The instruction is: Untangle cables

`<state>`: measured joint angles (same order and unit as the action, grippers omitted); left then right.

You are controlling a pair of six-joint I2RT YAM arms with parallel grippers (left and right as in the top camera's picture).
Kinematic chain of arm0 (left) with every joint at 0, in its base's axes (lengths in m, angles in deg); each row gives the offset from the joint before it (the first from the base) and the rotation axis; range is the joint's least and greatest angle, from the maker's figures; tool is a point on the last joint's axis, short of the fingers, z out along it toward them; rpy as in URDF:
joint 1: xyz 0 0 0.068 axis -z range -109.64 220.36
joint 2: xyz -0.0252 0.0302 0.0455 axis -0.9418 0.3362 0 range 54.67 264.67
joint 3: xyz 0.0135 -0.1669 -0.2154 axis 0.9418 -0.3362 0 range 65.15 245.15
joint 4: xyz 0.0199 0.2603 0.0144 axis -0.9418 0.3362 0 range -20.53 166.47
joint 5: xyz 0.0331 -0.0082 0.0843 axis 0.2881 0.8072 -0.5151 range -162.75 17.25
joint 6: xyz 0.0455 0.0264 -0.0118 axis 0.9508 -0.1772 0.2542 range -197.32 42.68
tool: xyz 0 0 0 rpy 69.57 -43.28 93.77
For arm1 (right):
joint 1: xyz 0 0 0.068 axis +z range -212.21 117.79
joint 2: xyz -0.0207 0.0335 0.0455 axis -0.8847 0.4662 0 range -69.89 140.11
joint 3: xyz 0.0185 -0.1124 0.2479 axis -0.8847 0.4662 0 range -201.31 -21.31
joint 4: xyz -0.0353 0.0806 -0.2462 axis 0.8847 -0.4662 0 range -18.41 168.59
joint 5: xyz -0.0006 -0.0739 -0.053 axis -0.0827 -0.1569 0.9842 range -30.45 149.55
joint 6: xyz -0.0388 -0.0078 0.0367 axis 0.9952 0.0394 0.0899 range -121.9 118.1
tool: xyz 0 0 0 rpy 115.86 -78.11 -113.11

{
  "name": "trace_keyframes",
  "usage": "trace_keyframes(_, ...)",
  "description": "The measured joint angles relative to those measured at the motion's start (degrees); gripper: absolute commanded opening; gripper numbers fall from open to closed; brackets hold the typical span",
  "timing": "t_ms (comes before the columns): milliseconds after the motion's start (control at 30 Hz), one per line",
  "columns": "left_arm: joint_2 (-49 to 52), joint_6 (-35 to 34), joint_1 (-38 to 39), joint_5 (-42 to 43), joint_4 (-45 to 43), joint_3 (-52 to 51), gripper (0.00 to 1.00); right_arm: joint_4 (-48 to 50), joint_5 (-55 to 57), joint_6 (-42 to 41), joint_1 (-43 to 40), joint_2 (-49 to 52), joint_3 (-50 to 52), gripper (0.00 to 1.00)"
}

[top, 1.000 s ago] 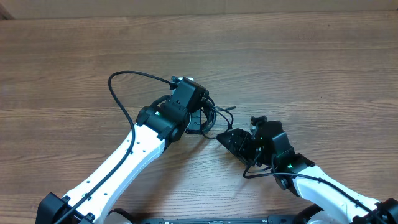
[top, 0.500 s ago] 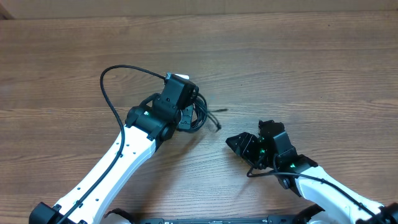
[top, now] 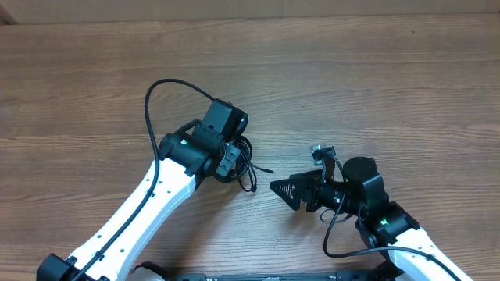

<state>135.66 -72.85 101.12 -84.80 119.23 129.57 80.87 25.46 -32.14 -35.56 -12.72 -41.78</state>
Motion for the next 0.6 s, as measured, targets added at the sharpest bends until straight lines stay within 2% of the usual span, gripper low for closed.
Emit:
trace_keyframes(200, 0.0, 2.1, 1.4, 3.4, -0.3, 0.0, 0.04, 5.1, 3.3, 3.8, 0.7, 0.0, 0.0, 0.93)
trace_keyframes(333, 0.0, 2.3, 3.9, 4.4, -1.8, 0.0, 0.04, 5.5, 8.1, 5.1, 3.8, 0.0, 0.0, 0.90)
trace_keyframes(500, 0.0, 2.6, 5.8, 5.0, -4.8, 0.0, 0.04, 5.6, 14.1, 5.9, 9.7, 0.5, 0.0, 0.76)
trace_keyframes(600, 0.0, 1.6, 5.9, 5.3, -5.5, 0.0, 0.04, 5.3, 17.6, 6.3, 12.3, 1.8, 0.0, 0.59)
